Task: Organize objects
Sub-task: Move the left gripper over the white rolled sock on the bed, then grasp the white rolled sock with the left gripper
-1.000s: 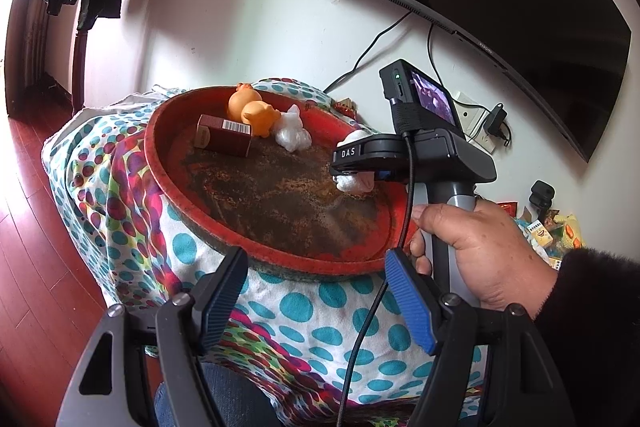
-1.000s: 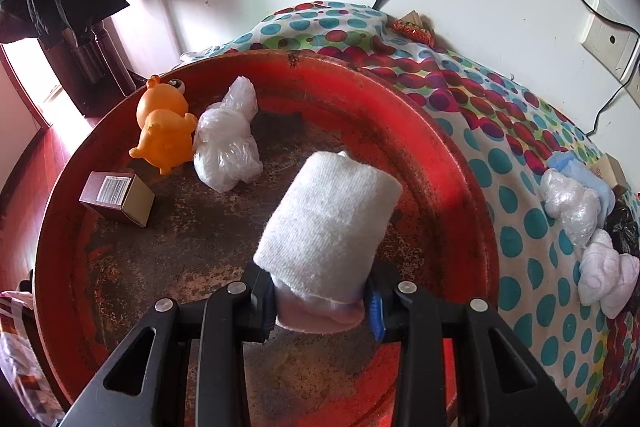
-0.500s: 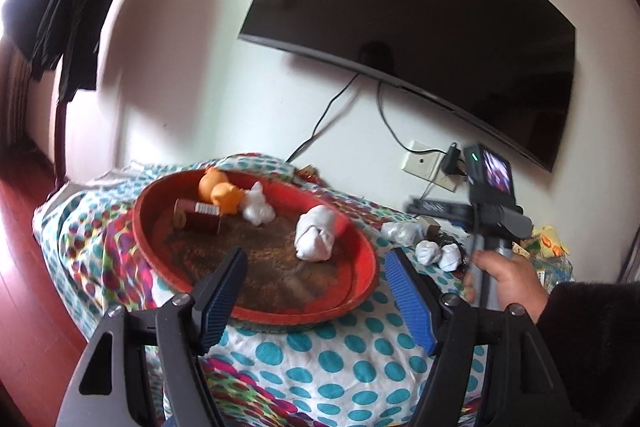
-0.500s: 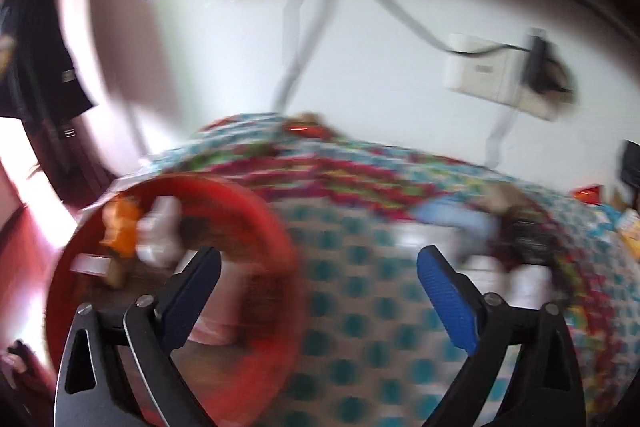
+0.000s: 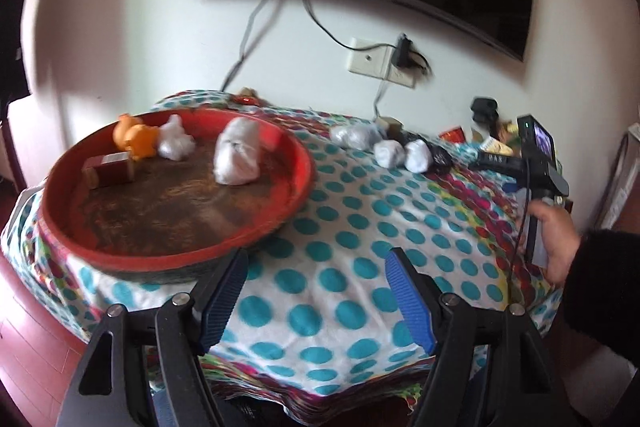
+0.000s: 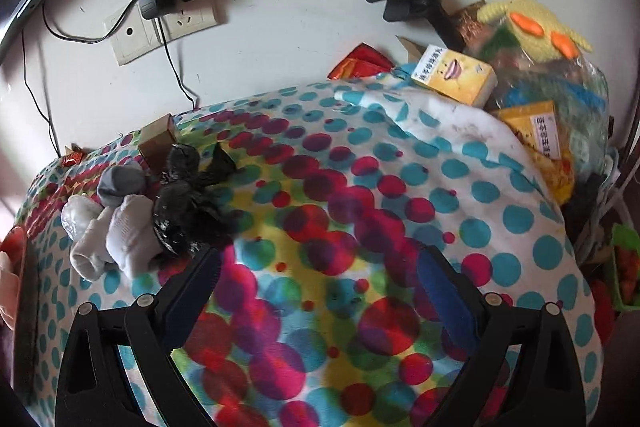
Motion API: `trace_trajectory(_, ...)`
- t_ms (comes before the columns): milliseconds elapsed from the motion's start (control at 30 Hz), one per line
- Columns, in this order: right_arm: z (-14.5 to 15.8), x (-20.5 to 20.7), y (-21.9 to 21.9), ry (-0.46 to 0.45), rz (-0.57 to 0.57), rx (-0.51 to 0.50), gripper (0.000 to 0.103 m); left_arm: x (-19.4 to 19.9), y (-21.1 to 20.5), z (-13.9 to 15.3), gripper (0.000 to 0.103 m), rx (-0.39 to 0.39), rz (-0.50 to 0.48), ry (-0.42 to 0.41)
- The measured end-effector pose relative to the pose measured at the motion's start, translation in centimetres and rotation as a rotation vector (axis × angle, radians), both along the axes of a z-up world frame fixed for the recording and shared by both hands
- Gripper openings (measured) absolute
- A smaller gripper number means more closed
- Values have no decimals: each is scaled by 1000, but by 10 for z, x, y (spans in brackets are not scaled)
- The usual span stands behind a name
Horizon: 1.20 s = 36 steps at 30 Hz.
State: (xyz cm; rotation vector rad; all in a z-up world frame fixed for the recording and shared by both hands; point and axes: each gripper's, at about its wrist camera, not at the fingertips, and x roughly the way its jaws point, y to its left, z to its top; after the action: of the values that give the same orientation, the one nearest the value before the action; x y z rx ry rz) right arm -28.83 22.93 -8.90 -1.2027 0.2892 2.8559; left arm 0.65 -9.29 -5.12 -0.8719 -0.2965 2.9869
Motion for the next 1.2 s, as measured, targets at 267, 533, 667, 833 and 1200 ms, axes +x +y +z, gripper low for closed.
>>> trace_trajectory(267,-10,0,28,9,-5,-224,99,-83,61,22,73,-26,-122,-41)
trace_trajectory(533,-11,0,30,21,19,-275,101,-186,98,7,73,-127,-150,-174)
trace_trajectory(667,-11,2,32,25,8,-279,103,-225,107,-7,73,-207,-152,-224)
trace_trajectory(833,-10,4,32,23,16,-275,103,-264,103,-15,73,-168,-120,-260)
trace_trajectory(1200,-8,3,27,31,47,-279,103,-327,126,-26,50,-302,-122,-301)
